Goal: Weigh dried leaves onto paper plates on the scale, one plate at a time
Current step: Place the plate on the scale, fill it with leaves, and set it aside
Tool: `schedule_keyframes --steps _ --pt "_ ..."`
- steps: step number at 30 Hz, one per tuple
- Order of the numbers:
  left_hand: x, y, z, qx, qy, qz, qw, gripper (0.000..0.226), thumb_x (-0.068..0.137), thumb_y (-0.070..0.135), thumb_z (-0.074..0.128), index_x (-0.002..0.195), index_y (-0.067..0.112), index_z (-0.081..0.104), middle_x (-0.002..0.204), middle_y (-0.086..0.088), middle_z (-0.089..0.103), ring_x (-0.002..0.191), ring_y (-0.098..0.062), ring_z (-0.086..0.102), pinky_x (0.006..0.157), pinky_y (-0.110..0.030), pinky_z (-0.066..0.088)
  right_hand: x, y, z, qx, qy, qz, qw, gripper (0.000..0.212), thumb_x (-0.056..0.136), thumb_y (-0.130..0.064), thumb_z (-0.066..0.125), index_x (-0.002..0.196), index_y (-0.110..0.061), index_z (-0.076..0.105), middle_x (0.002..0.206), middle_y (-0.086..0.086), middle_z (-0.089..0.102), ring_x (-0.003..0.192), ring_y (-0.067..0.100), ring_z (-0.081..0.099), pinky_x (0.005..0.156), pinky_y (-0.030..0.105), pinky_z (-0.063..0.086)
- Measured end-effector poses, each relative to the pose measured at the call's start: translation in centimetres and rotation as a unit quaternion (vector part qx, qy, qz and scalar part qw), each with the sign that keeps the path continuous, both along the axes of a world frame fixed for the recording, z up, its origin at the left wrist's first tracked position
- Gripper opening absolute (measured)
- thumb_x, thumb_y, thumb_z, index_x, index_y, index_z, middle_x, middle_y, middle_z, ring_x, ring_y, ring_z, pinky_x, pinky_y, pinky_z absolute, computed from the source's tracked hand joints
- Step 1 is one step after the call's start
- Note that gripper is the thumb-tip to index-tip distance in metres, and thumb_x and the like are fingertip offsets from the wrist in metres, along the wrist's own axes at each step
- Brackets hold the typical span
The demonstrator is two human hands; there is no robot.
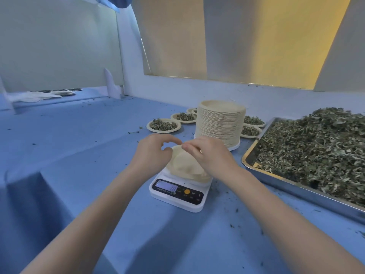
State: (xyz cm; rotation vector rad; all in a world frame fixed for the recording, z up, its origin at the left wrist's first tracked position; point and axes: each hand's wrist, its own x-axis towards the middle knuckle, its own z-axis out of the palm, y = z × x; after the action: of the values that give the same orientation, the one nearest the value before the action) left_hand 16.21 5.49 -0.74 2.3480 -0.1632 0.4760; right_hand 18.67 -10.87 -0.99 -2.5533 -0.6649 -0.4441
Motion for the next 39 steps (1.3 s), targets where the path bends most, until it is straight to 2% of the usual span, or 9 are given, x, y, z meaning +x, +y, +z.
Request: schedule_keyframes --steps 5,13,21,24,26,30,34,37,39 --pt "-0.1 -0.6 0.5 0.002 0.006 -0.020 1.000 0.038 0.085 0.005 0.045 0.092 0.037 0.065 0.111 0.012 0.062 0.104 -0.006 0.052 0.078 -0.019 0.034 -0.1 0.0 0.2 0.016 0.003 0.003 1.000 0.030 0.097 -0.042 0.045 0.103 -0.027 0.070 0.091 -0.004 0.062 0.089 0.016 0.056 0.078 0.038 0.046" --pt "0.2 -2.1 0.4 0.001 0.002 -0.049 0.999 0.034 0.085 0.006 0.046 0.089 0.034 0.065 0.102 0.012 0.064 0.101 -0.006 0.053 0.075 -0.019 0.035 -0.2 -1.9 0.1 0.022 0.016 0.008 1.000 0.029 0.096 -0.040 0.048 0.110 -0.027 0.069 0.100 -0.004 0.064 0.094 0.014 0.056 0.085 0.039 0.046" --pt "1.6 -6.8 0.7 0.002 -0.001 -0.091 0.996 0.025 0.083 0.005 0.048 0.091 0.024 0.061 0.092 0.013 0.063 0.092 -0.008 0.055 0.074 -0.017 0.038 -0.1 -5.6 0.6 0.011 -0.005 -0.028 1.000 0.025 0.094 -0.034 0.052 0.105 -0.025 0.072 0.072 -0.016 0.050 0.079 0.008 0.048 0.072 0.031 0.042" --pt "2.2 -10.1 0.6 0.004 0.005 -0.119 0.993 0.018 0.083 0.007 0.049 0.094 0.019 0.058 0.095 0.004 0.065 0.090 -0.014 0.057 0.074 -0.023 0.040 -0.2 -8.3 0.9 -0.012 0.007 -0.060 0.998 0.023 0.093 -0.032 0.053 0.104 -0.023 0.071 0.078 -0.010 0.059 0.081 0.016 0.056 0.075 0.037 0.049" --pt "2.9 -12.9 0.4 0.010 0.014 -0.139 0.990 0.015 0.084 0.008 0.051 0.096 0.017 0.054 0.097 -0.002 0.065 0.091 -0.019 0.058 0.072 -0.025 0.041 -0.2 -10.6 1.0 -0.034 0.014 -0.087 0.995 0.021 0.093 -0.030 0.053 0.098 -0.020 0.070 0.079 0.000 0.061 0.079 0.021 0.058 0.073 0.039 0.049" --pt "4.6 -19.2 -0.1 0.022 0.019 -0.180 0.983 0.020 0.083 0.006 0.051 0.101 0.012 0.055 0.097 -0.006 0.065 0.094 -0.025 0.058 0.072 -0.026 0.037 0.1 -16.0 1.0 -0.067 0.037 -0.157 0.985 0.018 0.090 -0.022 0.053 0.073 -0.021 0.060 0.069 0.001 0.055 0.072 0.023 0.054 0.062 0.032 0.041" --pt "7.3 -23.9 -0.8 0.098 0.089 -0.224 0.966 0.027 0.088 0.006 0.046 0.112 0.015 0.052 0.105 -0.009 0.062 0.093 -0.025 0.058 0.073 -0.032 0.044 1.4 -21.0 0.6 -0.094 0.102 -0.188 0.972 0.025 0.091 -0.019 0.053 0.112 -0.015 0.067 0.097 0.006 0.068 0.085 0.023 0.063 0.074 0.033 0.052" --pt "9.4 -25.5 -1.5 0.213 0.132 -0.231 0.940 0.039 0.087 0.006 0.050 0.124 0.014 0.045 0.112 -0.014 0.057 0.091 -0.024 0.053 0.066 -0.032 0.042 3.6 -22.9 0.2 -0.114 0.131 -0.195 0.965 0.044 0.093 -0.012 0.051 0.137 -0.018 0.050 0.133 0.007 0.055 0.109 0.022 0.059 0.091 0.030 0.049" --pt "10.4 -26.0 -2.1 0.239 0.178 -0.229 0.927 0.052 0.085 0.008 0.056 0.134 0.008 0.039 0.120 -0.015 0.057 0.096 -0.025 0.054 0.069 -0.031 0.044 6.1 -23.2 0.0 -0.127 0.144 -0.198 0.961 0.051 0.092 -0.004 0.048 0.141 -0.017 0.043 0.141 0.009 0.047 0.117 0.025 0.054 0.096 0.034 0.048"
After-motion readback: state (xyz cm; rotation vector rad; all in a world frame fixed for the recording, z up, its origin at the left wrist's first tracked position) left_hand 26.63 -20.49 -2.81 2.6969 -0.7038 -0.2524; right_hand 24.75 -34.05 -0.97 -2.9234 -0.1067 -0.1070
